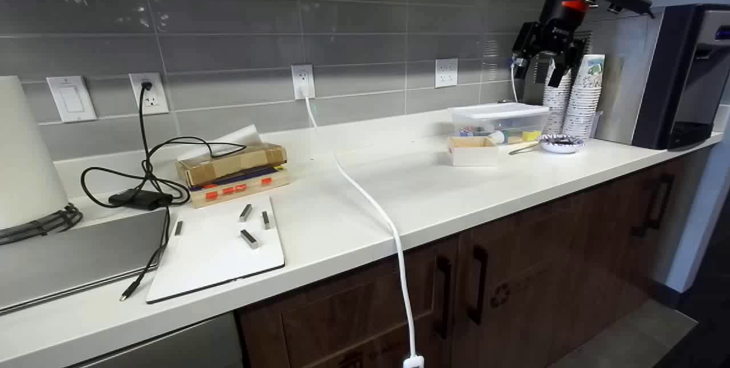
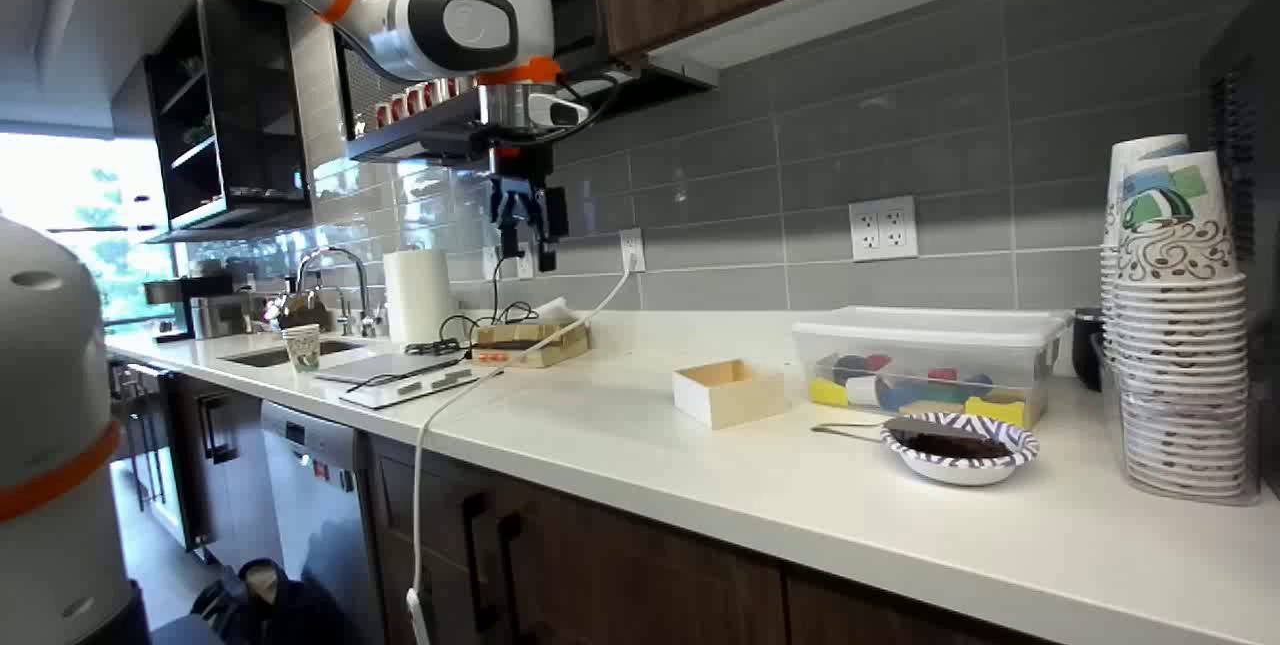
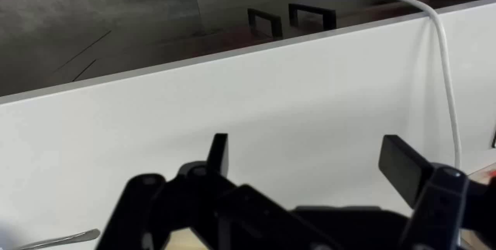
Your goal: Take the white lid off of the plastic box
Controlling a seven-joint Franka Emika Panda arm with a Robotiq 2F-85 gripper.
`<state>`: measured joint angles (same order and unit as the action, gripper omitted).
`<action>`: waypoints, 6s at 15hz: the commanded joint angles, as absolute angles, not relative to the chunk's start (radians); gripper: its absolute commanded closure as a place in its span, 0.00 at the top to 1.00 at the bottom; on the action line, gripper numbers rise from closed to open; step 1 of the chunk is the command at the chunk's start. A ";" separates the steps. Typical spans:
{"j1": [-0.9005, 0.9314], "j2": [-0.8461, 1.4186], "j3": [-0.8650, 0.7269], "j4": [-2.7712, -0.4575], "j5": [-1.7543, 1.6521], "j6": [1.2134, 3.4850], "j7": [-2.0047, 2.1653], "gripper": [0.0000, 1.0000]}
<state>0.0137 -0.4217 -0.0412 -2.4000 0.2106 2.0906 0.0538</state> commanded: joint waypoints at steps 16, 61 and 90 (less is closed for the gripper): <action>-0.043 -0.359 -0.049 -2.344 0.241 2.182 0.182 1.00; -0.226 0.666 -0.204 -1.430 0.469 2.641 1.113 1.00; -0.229 0.802 -0.217 -1.317 0.356 2.727 1.194 1.00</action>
<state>-0.2240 0.7668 -0.2194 -1.3630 0.3676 2.7099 1.1753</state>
